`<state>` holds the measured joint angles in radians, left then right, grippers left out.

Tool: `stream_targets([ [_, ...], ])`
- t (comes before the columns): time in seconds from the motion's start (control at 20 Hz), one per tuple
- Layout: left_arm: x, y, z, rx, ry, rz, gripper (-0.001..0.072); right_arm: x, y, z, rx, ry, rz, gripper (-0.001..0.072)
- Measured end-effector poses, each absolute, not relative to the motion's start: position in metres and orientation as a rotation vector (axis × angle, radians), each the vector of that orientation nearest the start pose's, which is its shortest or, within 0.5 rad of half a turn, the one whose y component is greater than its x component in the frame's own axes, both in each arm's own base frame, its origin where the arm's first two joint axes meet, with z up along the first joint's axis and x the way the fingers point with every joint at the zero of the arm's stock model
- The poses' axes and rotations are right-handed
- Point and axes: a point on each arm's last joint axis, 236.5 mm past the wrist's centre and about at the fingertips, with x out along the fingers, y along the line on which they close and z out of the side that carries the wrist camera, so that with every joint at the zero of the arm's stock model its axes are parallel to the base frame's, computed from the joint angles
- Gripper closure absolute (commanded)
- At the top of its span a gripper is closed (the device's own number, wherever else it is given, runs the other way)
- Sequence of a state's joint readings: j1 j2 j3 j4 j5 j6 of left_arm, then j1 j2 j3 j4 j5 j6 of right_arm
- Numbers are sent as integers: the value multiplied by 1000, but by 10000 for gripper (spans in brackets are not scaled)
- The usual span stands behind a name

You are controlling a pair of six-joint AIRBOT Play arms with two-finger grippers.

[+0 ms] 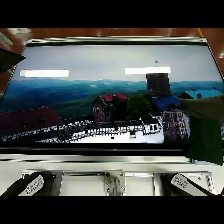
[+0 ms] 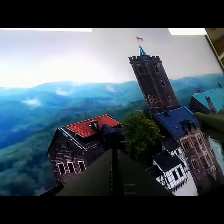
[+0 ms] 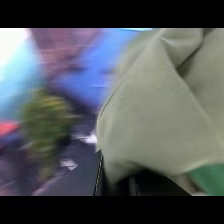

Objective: Fold the shirts.

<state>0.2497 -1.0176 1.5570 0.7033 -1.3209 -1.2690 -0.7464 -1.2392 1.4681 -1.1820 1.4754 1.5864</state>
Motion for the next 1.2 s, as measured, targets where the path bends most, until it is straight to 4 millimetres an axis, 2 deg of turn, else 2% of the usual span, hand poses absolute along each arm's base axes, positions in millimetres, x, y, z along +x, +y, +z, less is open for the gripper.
stream_targets([
  [0.2, 354, -91, 321, -311, 568, -579, 668, 284, -231, 121, 744, 1077, -534, 645],
  [0.4, 348, -93, 322, -308, 575, -585, 668, 247, -254, 104, 773, 1133, -678, 645],
  [0.5, 347, -94, 322, -309, 578, -585, 668, 230, -254, 85, 792, 1195, -721, 645],
  [0.8, 346, -94, 321, -318, 588, -586, 668, 169, -237, 23, 822, 1376, -866, 645],
  [1.05, 346, -94, 320, -335, 595, -581, 668, 144, -221, -20, 849, 1441, -920, 630],
  [1.1, 346, -94, 320, -337, 596, -581, 668, 141, -219, -26, 852, 1451, -925, 560],
  [1.15, 346, -94, 320, -340, 598, -580, 668, 138, -217, -30, 850, 1459, -931, 362],
  [1.2, 346, -94, 320, -340, 598, -579, 668, 134, -217, -32, 844, 1470, -943, 196],
])
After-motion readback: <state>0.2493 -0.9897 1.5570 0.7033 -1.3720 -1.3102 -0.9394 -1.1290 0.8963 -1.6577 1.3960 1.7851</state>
